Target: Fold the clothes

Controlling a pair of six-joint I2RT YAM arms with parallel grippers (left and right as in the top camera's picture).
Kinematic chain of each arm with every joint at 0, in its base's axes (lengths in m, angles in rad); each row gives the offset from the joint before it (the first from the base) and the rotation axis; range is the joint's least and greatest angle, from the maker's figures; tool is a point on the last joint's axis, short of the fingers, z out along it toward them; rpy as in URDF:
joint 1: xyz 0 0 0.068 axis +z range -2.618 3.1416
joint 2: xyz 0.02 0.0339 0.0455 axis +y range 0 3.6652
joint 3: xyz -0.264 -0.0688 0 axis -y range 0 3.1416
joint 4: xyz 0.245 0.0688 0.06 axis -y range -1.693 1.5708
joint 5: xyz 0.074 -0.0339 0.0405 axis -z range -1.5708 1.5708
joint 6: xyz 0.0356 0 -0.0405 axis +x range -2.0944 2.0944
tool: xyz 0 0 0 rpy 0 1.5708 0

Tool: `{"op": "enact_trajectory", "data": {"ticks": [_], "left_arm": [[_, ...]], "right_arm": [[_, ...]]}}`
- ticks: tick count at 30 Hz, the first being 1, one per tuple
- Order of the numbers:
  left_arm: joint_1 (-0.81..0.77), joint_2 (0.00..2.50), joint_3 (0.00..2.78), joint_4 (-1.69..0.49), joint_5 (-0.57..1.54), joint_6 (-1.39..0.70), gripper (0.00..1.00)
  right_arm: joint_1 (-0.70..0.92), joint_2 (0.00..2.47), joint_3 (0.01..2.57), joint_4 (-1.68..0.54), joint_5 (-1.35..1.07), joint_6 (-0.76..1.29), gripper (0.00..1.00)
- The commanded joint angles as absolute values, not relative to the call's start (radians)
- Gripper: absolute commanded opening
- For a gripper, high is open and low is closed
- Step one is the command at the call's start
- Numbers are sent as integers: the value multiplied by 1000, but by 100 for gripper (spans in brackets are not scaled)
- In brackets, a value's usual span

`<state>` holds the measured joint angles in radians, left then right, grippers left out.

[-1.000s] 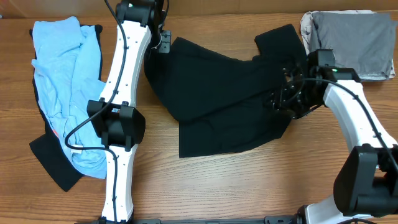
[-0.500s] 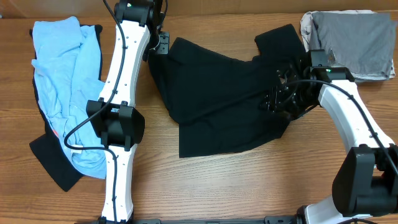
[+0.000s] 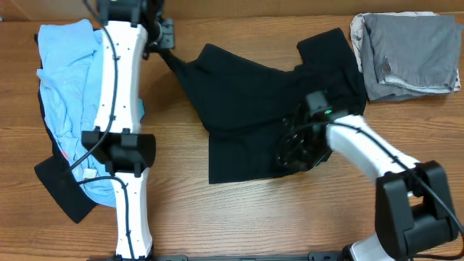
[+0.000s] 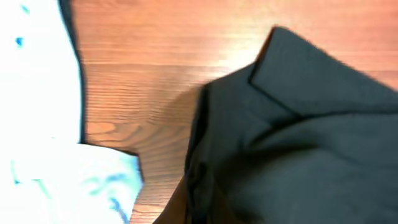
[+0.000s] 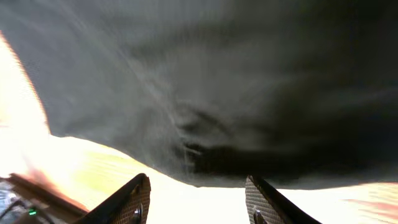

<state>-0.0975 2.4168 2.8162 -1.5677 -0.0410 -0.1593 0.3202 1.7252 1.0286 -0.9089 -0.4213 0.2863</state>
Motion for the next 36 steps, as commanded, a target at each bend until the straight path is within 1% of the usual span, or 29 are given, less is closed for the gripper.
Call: {"op": "enact_trajectory", "data": {"ticks": [1,5,8,12,19,24,28,31,33,36], "left_arm": [[-76,2363,2844,-1571,-36,-181,4],[-36,2363,2844,-1579,-37,-181,4],[0,2363,2844,-1582,-47,-194,4],[55,2363,2843,-1595,-62,-218,4],[93,2370,2821,-1690,-53,-259,4],[62,2372,2688,-1687,-15,-271,4],[36,2375,2557,-1637,-18,-274,4],[25,2375,2480,-1588,-17,-289,4],[20,2375,2455,-1565,-7,-296,4],[17,2375,2455,-1551,5,-296,4]], "right_arm": [[374,1710,987,-879,-328,435,52],[397,1716,928,-831,-241,533,51],[382,1731,891,-801,-229,555,46],[330,1769,887,-785,-225,555,46],[131,1792,904,-718,-224,511,45],[-3,1793,957,-636,-225,430,43],[-57,1793,1012,-588,-224,387,42],[-68,1793,1076,-619,-229,349,42],[-65,1790,1143,-693,-242,319,42],[-33,1762,1254,-818,-244,282,46]]}}
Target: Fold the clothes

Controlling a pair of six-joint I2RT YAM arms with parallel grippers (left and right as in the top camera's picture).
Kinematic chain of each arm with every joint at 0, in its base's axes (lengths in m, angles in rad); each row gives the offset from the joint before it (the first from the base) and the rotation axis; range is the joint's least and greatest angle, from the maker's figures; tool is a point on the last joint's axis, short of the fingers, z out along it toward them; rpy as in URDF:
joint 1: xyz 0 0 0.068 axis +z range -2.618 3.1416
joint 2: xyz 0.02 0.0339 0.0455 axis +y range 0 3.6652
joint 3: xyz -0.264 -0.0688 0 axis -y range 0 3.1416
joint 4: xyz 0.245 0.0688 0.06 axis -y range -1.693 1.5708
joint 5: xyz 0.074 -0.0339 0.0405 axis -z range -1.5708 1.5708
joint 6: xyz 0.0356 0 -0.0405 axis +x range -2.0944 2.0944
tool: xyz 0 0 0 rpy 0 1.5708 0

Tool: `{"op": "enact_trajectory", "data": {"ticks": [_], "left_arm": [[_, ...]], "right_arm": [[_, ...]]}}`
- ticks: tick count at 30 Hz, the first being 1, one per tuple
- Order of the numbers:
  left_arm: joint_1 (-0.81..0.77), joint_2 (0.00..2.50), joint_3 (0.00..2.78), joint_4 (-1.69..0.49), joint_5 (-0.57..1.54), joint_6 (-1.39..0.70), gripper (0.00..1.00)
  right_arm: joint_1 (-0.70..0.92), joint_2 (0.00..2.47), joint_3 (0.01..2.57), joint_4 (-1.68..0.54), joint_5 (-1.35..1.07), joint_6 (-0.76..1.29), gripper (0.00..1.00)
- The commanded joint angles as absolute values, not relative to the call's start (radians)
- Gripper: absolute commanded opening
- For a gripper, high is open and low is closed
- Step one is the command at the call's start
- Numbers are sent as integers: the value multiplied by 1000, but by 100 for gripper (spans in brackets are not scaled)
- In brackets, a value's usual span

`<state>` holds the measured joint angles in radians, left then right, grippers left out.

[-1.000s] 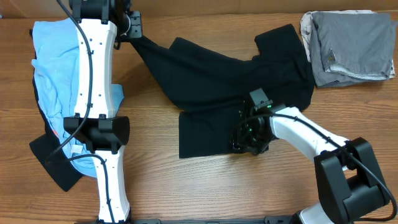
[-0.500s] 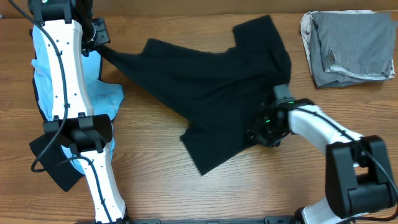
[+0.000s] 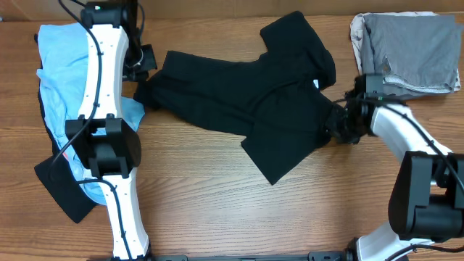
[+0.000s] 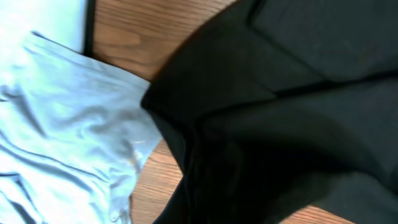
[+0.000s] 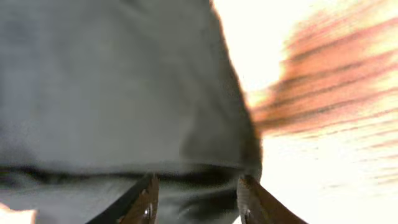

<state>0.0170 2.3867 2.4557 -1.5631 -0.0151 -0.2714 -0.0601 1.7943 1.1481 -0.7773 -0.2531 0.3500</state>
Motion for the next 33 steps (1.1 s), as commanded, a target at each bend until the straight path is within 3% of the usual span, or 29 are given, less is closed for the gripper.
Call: {"op": "enact_trajectory", "data": {"ticks": [1,10,20,26,33], "left_arm": [[16,2375,2457,-1548,6,-296,4],[13,2375,2457,-1526,7,-292,4],[13,2375,2457,-1499,7,-291,4],[12,2375,2457,-1487,8,-291,4],[12,2375,2457,-1473,7,-290,4]], "right_arm": [[-18,1746,1285,-853,-243,279,48],[243,1661,1329,-1050,-241,314,53],[570,1665,1143,-926,-86,559,63],[607,1715,1037,-881,-24,568,78],[607,1793,1026,-846,-27,547,80]]}}
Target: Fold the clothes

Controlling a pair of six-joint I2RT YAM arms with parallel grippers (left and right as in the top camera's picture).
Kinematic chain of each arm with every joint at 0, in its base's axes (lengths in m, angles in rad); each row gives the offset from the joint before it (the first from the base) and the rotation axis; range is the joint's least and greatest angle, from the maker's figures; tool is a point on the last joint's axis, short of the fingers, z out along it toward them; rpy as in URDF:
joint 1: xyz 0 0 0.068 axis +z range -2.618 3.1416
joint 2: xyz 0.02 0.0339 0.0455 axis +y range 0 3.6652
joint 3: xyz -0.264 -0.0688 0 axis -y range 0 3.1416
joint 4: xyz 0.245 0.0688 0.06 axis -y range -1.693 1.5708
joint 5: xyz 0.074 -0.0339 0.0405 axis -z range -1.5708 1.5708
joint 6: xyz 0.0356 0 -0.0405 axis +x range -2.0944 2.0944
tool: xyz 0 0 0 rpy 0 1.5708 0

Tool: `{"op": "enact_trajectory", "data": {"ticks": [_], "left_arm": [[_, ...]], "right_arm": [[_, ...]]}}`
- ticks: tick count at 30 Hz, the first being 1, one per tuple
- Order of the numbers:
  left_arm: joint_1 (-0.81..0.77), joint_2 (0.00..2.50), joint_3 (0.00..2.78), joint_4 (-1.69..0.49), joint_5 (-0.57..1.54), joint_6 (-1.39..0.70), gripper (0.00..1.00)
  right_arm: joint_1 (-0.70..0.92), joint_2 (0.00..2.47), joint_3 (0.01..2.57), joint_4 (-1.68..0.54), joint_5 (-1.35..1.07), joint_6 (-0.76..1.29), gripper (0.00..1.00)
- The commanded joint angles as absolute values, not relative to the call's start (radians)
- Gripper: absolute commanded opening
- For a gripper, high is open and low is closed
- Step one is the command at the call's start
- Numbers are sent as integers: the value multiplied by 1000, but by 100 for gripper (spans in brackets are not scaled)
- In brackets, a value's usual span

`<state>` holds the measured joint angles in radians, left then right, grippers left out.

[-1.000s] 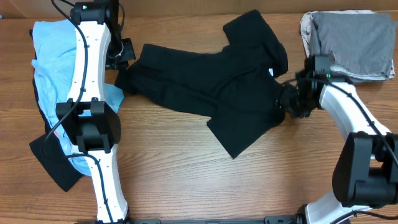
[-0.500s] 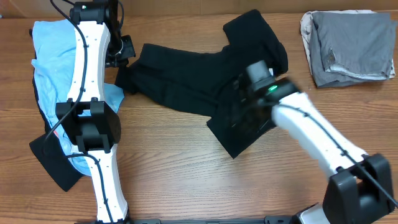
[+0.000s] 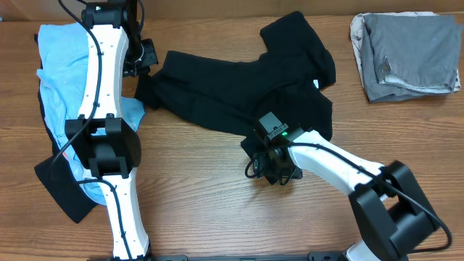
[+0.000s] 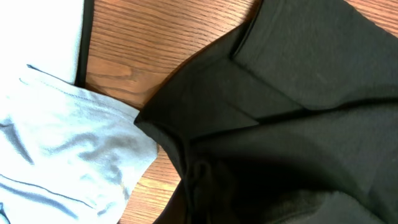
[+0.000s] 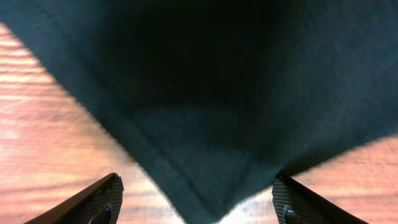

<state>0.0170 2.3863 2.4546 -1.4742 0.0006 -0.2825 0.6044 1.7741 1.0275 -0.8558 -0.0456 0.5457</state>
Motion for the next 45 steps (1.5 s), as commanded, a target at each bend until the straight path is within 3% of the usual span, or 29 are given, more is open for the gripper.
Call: {"op": "enact_trajectory", "data": {"ticks": [1,4,9,13,15,16,23,28,38,45], "left_arm": [[12,2375,2457,-1474,7,-283,4],[12,2375,2457,-1481,-5,-270,4],[12,2375,2457,-1485,-11,-257,5],[12,2375,2456,-1485,-11,-256,4],[12,2375,2457,-1485,-10,-247,4],[13,2375,2457,-1485,-11,-246,4],[13,2359,2513,-1507,-10,-202,4],[12,2313,2701,-1564,-10,-179,4],[12,2080,2952,-1527,-10,-179,4],[13,1878,2966,-1475,-11,-183,4]], "right_arm": [[607,1798,1026,-846,-29,548,80],[607,1804,1019,-850,-35,575,79],[607,1804,981,-863,-39,649,64],[607,1804,955,-863,-34,683,34],[607,1803,956,-857,-26,690,9],[607,1802,958,-857,-19,699,4],[514,1718,1075,-957,57,705,4],[373,1584,1301,-1095,85,568,4],[3,1517,2059,-1386,21,303,4],[-182,1511,2524,-1486,-10,287,4]]}}
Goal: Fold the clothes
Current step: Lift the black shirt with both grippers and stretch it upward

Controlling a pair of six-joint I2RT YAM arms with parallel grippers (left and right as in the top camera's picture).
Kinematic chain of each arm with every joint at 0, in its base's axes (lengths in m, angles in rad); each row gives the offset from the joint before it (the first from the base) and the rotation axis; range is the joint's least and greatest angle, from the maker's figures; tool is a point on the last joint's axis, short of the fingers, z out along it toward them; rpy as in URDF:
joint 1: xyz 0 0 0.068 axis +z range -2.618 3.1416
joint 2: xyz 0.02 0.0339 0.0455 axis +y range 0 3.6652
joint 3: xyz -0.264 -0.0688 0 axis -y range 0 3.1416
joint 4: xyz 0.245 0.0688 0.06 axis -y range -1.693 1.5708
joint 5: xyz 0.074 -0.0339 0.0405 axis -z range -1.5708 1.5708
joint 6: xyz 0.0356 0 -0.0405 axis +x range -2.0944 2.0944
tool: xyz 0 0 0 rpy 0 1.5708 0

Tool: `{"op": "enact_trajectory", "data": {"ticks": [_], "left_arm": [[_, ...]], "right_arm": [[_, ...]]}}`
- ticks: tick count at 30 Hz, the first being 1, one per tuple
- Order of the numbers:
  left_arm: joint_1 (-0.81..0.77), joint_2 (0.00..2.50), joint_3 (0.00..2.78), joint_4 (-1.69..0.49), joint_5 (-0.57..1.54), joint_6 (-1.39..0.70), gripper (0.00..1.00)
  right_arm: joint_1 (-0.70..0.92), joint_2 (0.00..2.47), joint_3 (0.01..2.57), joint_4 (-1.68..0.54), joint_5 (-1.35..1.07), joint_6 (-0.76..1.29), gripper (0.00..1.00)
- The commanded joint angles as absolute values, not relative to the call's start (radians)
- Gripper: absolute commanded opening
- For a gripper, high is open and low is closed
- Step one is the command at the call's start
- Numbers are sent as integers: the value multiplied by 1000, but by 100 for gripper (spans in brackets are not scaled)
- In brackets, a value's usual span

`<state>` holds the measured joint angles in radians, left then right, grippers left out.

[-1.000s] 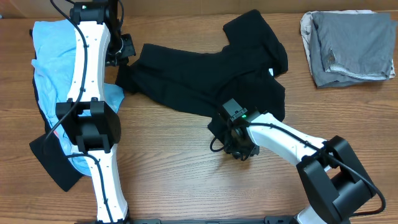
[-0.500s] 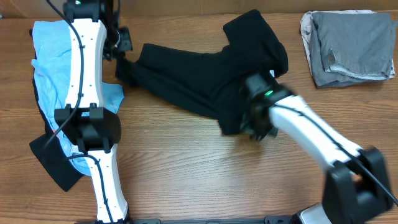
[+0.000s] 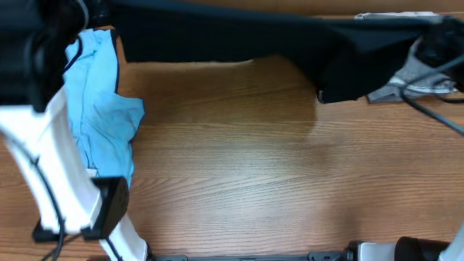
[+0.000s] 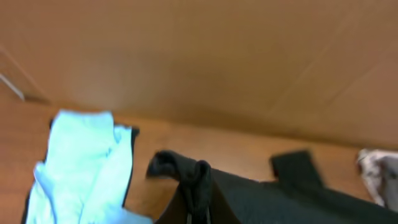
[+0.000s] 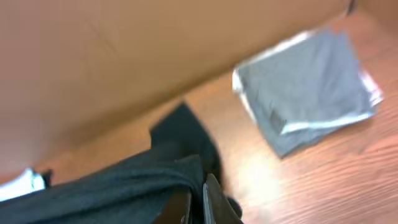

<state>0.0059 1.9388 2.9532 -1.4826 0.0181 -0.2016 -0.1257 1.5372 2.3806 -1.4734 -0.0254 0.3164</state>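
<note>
The black shirt (image 3: 239, 36) hangs stretched in the air across the top of the overhead view, well above the table. My left gripper (image 4: 198, 214) is shut on a bunched corner of the shirt (image 4: 196, 177), with its fingers nearly hidden by cloth. My right gripper (image 5: 198, 202) is shut on the other end of the shirt (image 5: 137, 180). In the overhead view the raised left arm (image 3: 36, 58) fills the left side, and the right gripper (image 3: 435, 43) is at the top right.
A light blue garment (image 3: 101, 116) lies at the table's left side, with a dark one under it. A folded grey pile (image 5: 305, 93) sits at the back right, partly behind the hanging shirt. The wooden table (image 3: 239, 174) lies below.
The shirt lay flat on the table, with my right gripper open at its lower corner. Now both grippers are shut on it and hold it high, stretched between them.
First the shirt lay crumpled mid-table, its left corner at my left gripper and my right gripper on its right part. Then it lay spread diagonally, right gripper at its right edge, then at its lower corner. Now it hangs stretched above the table.
</note>
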Motion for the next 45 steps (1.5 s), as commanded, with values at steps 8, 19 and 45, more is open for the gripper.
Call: {"op": "enact_trajectory", "data": {"ticks": [8,19,45], "left_arm": [[13,1698,2966,-1477,-19,-179,4],[13,1646,2947,-1583,-86,-180,4],[39,2165,2909,-991,-74,-180,4]], "right_arm": [[-239,1452,2793,-1579,14,261,4],[-239,1359,2831,-1694,43,207,4],[-196,1854,2670,-945,-210,89,4]]}}
